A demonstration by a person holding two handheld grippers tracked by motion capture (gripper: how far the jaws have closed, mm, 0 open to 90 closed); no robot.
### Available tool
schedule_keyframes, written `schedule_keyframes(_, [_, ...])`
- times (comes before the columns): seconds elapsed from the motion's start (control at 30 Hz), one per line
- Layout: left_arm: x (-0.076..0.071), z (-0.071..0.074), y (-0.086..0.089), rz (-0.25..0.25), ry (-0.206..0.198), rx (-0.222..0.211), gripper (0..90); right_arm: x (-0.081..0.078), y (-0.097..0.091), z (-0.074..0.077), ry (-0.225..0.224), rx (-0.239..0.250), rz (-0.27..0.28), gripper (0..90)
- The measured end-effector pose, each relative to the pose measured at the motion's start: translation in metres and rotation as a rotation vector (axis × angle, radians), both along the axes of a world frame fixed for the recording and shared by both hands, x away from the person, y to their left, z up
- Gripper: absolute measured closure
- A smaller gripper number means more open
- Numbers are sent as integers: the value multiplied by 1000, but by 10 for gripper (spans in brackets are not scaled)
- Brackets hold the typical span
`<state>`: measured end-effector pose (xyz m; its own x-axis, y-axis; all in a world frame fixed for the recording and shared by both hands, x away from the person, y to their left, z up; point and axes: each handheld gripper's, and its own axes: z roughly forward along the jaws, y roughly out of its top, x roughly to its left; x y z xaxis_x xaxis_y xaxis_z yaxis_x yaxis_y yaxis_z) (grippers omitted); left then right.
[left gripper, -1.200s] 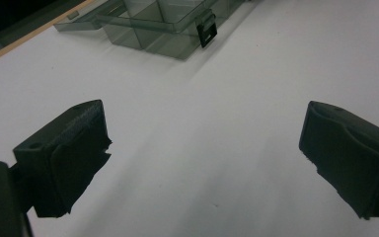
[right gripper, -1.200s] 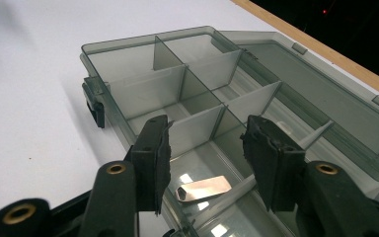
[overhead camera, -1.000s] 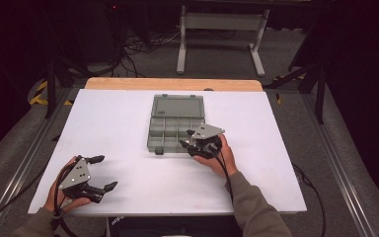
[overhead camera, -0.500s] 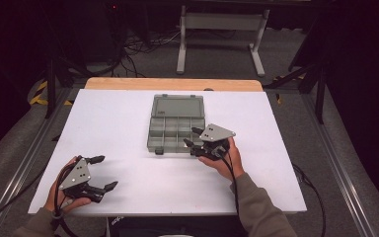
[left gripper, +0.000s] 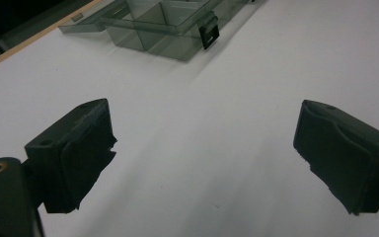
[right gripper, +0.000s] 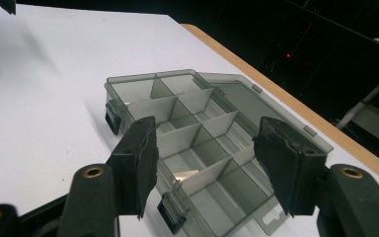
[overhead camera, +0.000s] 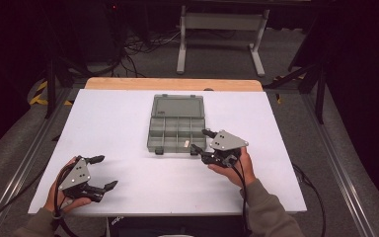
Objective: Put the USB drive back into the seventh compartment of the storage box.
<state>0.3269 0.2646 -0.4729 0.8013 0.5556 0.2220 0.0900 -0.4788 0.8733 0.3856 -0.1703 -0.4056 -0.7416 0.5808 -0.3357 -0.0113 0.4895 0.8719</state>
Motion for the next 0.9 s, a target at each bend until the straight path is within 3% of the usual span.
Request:
schedule_keyframes(0.47, [-1, 1, 0, 10, -8, -4, 89, -24, -18, -9, -20, -40, -13, 302])
schedule_keyframes(0.9, [-2, 0, -5, 30, -20, 4, 125, -33, -44, -24, 11, -35, -94, 213])
